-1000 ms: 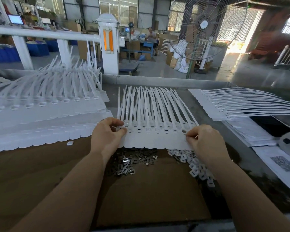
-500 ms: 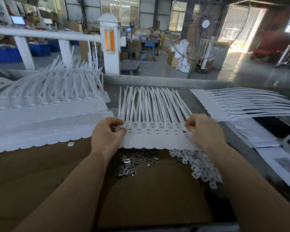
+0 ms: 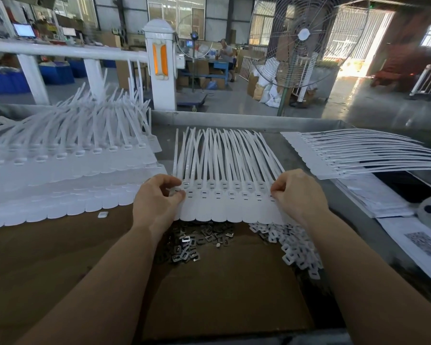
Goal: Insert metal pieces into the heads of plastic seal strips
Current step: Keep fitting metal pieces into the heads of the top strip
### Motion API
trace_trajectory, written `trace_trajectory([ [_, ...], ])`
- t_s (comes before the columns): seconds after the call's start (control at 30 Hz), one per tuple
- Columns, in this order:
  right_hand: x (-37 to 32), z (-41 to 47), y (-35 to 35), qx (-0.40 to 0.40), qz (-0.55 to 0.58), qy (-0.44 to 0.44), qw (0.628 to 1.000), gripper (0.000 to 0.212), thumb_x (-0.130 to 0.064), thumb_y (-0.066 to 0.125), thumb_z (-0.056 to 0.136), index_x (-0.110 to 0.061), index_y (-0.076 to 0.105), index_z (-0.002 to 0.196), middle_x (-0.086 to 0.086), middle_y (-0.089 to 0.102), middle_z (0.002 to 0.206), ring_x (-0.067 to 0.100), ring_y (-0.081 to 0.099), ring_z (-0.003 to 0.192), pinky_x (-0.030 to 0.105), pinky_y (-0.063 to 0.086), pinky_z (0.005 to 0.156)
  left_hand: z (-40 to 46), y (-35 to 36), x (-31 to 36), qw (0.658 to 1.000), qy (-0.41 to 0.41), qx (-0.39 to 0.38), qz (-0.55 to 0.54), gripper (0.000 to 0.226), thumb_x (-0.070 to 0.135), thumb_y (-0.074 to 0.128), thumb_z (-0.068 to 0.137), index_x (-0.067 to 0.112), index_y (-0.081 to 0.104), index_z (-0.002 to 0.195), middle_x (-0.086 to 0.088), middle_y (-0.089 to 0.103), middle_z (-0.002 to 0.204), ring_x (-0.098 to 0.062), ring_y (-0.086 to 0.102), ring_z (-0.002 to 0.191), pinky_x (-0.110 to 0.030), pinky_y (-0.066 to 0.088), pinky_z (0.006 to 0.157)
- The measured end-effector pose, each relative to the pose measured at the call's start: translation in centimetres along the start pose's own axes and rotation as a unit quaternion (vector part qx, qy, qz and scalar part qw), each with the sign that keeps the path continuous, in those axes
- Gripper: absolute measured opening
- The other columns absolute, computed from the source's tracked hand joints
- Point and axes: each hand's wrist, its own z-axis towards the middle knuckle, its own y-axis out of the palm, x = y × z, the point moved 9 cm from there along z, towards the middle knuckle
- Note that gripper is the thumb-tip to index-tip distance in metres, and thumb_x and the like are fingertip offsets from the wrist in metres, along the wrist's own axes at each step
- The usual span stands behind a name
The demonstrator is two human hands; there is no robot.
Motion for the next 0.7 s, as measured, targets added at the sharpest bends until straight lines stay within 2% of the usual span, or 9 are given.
trace_trajectory([
  [0.07,0.6,0.1,0.2,0.004,0.029,0.020,0.999,0.008,-0.014,0.066,0.084,-0.020,0.073,0.084,0.000,0.069,0.093,0.017,0.062,0.083,0.033,0.052,0.082,-0.1,-0.1,0.0,1.000,0.001,0.001,0.003,0.016,0.016,0.071,0.081,0.026,0.062,0.089,0.008,0.058,0.084,-0.006,0.051,0.080,-0.023,0.039,0.075],
  [0.2,2.3,0.5,0.8,-0.020,0.138,0.097,0.985,0.026,-0.003,0.063,0.077,-0.023,0.069,0.062,-0.004,0.069,0.079,0.014,0.063,0.077,0.034,0.054,0.080,-0.2,-0.1,0.0,1.000,-0.002,0.003,0.011,0.015,0.017,0.071,0.081,0.025,0.064,0.090,0.009,0.056,0.080,-0.002,0.049,0.074,-0.021,0.035,0.069],
  [0.33,2.9,0.7,1.1,-0.022,0.189,0.133,0.973,0.022,0.001,0.063,0.073,-0.016,0.069,0.059,0.001,0.068,0.070,0.015,0.062,0.070,0.036,0.057,0.075,-0.2,-0.2,0.0,1.000,-0.008,0.005,0.010,0.015,0.017,0.072,0.081,0.025,0.063,0.090,0.009,0.056,0.080,-0.004,0.050,0.075,-0.023,0.037,0.072],
  [0.4,2.7,0.4,0.9,-0.014,0.188,0.115,0.975,0.025,-0.001,0.066,0.075,-0.021,0.069,0.060,-0.001,0.069,0.077,0.013,0.062,0.073,0.032,0.054,0.076,-0.3,-0.2,0.0,1.000,-0.008,0.003,0.010,0.015,0.017,0.072,0.081,0.026,0.062,0.089,0.009,0.056,0.081,-0.008,0.051,0.079,-0.024,0.037,0.073],
  [0.53,1.8,-0.9,0.0,0.007,0.173,0.049,0.984,0.014,-0.008,0.066,0.080,-0.017,0.074,0.087,-0.002,0.071,0.089,0.012,0.063,0.084,0.031,0.052,0.083,-0.1,-0.1,0.1,1.000,-0.002,0.000,0.010,0.015,0.016,0.071,0.082,0.026,0.062,0.089,0.011,0.054,0.079,-0.011,0.052,0.083,-0.025,0.038,0.075],
  [0.7,0.3,-3.6,-1.5,-0.012,0.127,-0.019,0.992,0.012,-0.010,0.069,0.079,-0.022,0.072,0.078,-0.010,0.066,0.076,0.005,0.061,0.074,0.025,0.052,0.075,-0.1,-0.1,0.1,1.000,0.000,0.004,0.011,0.014,0.017,0.071,0.081,0.026,0.062,0.087,0.011,0.055,0.078,-0.012,0.052,0.084,-0.025,0.039,0.076],
])
